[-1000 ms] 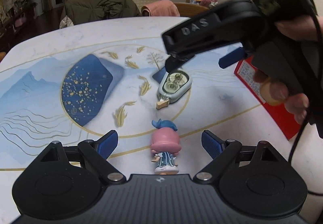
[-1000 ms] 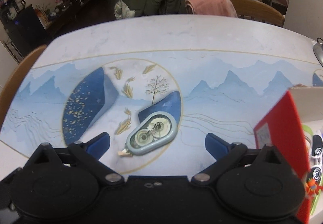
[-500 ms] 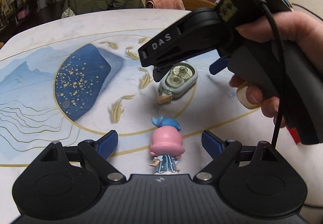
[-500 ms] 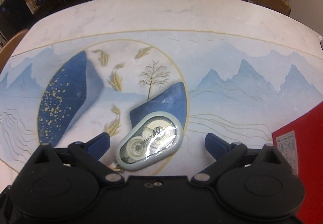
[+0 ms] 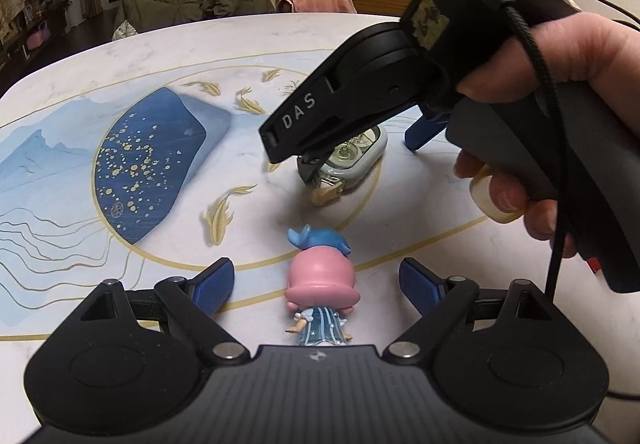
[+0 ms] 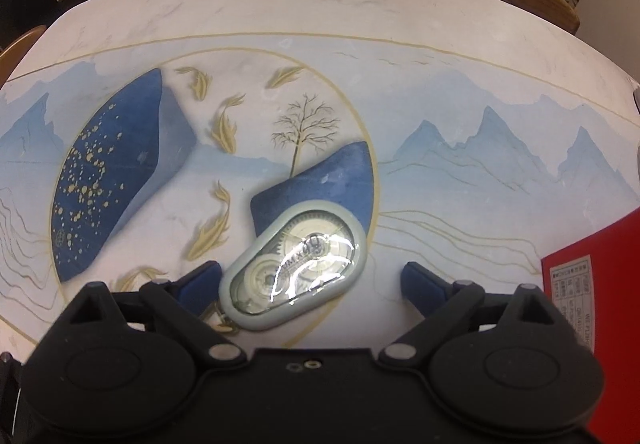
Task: Organize rigid objects
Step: 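Grasp the tape dispenser with the right tool while the left tool grasps the pink figurine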
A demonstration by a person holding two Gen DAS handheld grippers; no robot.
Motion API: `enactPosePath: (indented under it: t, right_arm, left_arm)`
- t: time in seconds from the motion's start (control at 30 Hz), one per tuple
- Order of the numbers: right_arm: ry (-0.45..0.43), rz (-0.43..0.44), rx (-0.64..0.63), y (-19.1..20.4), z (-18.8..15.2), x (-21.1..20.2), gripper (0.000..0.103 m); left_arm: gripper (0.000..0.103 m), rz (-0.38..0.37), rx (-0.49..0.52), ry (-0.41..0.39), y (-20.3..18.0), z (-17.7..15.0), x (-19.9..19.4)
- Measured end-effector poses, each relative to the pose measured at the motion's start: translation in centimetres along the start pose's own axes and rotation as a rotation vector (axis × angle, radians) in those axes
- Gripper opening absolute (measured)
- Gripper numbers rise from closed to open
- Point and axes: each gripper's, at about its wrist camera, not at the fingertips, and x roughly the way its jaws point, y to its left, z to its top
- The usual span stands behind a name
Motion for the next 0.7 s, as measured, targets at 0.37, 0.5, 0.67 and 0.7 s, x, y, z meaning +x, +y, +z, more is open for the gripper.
enactPosePath:
  t: [0.37,0.5,0.67,0.7]
  right_arm:
    - [-0.037,0.021,-0.051,-1.3,-1.4,-1.5,0.053]
    - [-0.039,0.02,-0.044,-2.0,-2.0,-2.0,0.041]
    - [-0.052,0.03,-0.033,-2.5,-3.0,-2.7,0.041]
    - [-0.057,0.032,-0.031,-2.5,-3.2,-3.0,0.04]
  left_arm:
    - [0.065,-0.005,0.018,0.0,-0.1,-0.1,-0.4]
    - [0.051,0.007,0.03,0.01,-0.2,0.0,-0.5]
    - [0.038,0.013,0.034,0.019,-0.2,0.0,-0.6]
    - [0.036,0.009,0.032,0.019,-0.2,0.0,-0.7]
